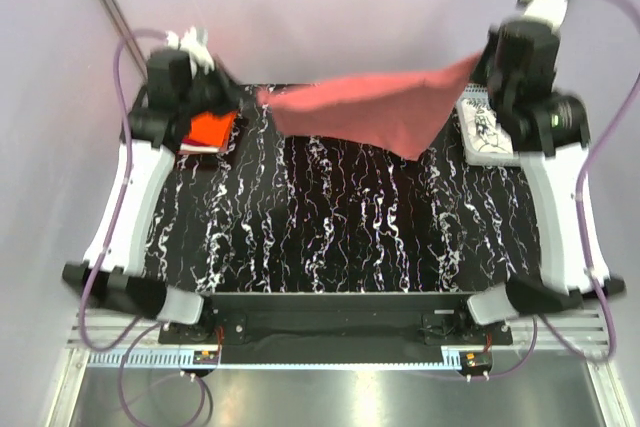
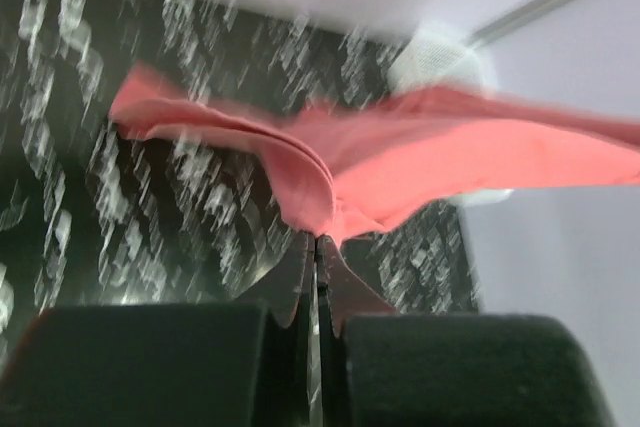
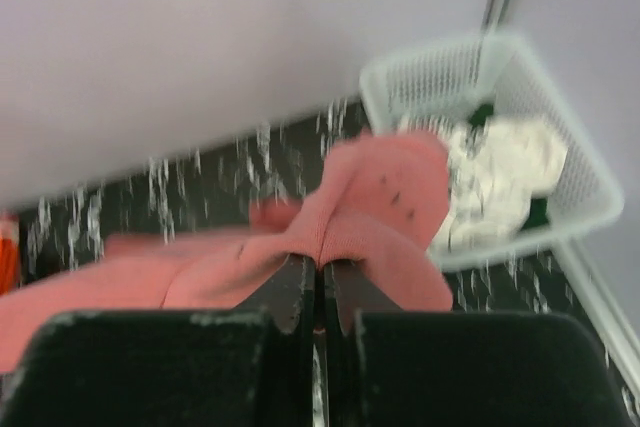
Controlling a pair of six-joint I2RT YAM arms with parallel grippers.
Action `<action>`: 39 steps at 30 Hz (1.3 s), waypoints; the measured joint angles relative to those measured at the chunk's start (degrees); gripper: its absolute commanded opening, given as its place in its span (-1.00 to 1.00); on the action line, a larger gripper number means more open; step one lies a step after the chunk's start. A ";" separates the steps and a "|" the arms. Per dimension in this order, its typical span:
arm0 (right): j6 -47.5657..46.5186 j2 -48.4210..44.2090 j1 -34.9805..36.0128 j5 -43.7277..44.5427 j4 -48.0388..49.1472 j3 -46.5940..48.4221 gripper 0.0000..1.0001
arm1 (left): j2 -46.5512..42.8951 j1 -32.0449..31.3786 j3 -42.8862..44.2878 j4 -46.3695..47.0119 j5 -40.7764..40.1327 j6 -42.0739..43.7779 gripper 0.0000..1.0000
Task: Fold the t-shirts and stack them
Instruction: Flatten the tshirt out
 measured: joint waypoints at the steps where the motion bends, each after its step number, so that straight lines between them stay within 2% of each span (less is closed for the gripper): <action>1: 1.20 -4.94 -0.04 -2.45 0.55 -7.91 -1.00 | -3.85 0.00 -6.86 0.37 0.11 0.70 -1.00; 4: 4.57 -15.10 -0.07 -8.63 0.17 -25.16 -1.00 | -12.26 0.00 -23.67 1.42 -0.11 3.54 -1.00; 7: 7.02 -20.65 -0.07 -13.40 -0.52 -37.27 -1.00 | -16.70 0.00 -34.07 1.42 -0.17 5.29 -1.00; 13: 10.95 -24.48 -0.04 -23.30 2.25 -57.33 -0.90 | -21.18 -0.04 -43.82 5.99 1.75 5.49 -1.00; 16: 12.48 -21.40 -0.07 -26.38 2.78 -65.46 -0.81 | -22.29 0.02 -49.11 7.69 1.40 5.51 -1.00; 18: 12.81 -17.22 -0.07 -27.08 2.54 -67.38 -0.64 | -21.16 0.07 -50.75 7.23 0.22 6.14 -1.00; 19: 12.81 -14.73 -0.07 -27.06 2.58 -67.60 -0.35 | -20.28 0.09 -50.84 6.78 -0.94 6.71 -1.00; 22: 12.98 -10.60 -0.04 -25.38 2.38 -67.63 -0.17 | -18.34 0.24 -50.64 5.86 -5.73 8.92 -1.00; 25: 14.01 -10.54 -0.04 -22.62 1.88 -68.43 -0.05 | -17.73 0.90 -50.45 4.85 -9.79 10.43 -1.00; 30: 18.14 -13.84 -0.04 -20.22 1.05 -70.47 -0.06 | -16.28 2.05 -49.72 4.42 -12.02 11.82 -1.00; 35: 27.98 -21.11 -0.04 -18.95 0.94 -73.99 -0.24 | -14.43 2.27 -49.42 4.31 -12.48 12.72 -1.00; 39: 34.16 -24.48 -0.07 -20.41 4.11 -78.12 -0.17 | -13.53 2.40 -49.40 4.28 -11.65 12.83 -1.00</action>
